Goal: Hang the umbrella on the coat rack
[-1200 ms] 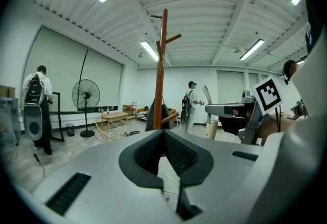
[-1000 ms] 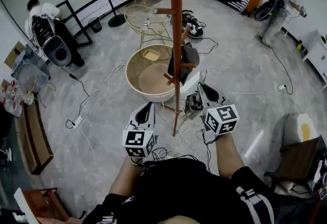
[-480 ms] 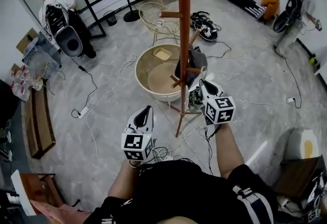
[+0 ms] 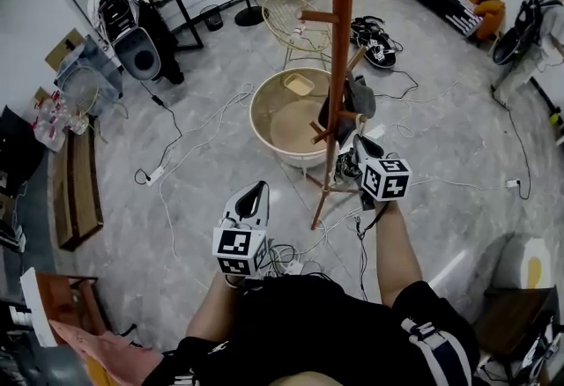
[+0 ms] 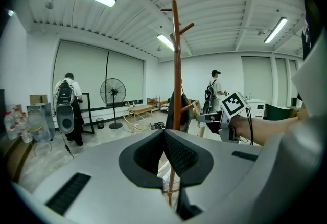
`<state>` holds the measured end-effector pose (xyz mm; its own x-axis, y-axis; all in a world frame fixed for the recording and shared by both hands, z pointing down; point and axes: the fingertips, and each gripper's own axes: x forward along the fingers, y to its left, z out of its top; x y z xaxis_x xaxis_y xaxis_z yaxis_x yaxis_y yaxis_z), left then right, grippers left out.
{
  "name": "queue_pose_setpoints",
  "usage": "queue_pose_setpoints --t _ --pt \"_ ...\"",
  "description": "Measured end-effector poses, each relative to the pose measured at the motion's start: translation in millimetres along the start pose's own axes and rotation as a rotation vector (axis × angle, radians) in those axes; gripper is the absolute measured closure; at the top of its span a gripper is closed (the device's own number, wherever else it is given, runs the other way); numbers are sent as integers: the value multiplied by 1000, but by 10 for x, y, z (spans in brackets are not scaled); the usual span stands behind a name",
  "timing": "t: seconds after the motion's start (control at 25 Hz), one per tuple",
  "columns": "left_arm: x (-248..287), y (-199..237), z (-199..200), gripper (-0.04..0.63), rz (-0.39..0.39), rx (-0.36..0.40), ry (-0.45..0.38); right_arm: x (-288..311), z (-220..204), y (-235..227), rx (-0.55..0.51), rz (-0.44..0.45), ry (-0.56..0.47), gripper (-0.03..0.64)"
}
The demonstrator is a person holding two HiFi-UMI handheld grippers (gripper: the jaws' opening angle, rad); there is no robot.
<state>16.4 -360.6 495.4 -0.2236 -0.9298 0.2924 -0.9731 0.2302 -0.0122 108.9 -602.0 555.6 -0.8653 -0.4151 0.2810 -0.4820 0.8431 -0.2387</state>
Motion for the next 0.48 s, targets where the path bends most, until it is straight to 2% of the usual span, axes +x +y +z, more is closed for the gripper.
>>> queue_pose_setpoints --t 0.24,0.48 --pt "-62 63 -34 578 5 -4 5 110 -40 62 8 -3 0 601" --pt "11 -16 4 578 -25 3 9 124 -15 24 -11 -27 13 598"
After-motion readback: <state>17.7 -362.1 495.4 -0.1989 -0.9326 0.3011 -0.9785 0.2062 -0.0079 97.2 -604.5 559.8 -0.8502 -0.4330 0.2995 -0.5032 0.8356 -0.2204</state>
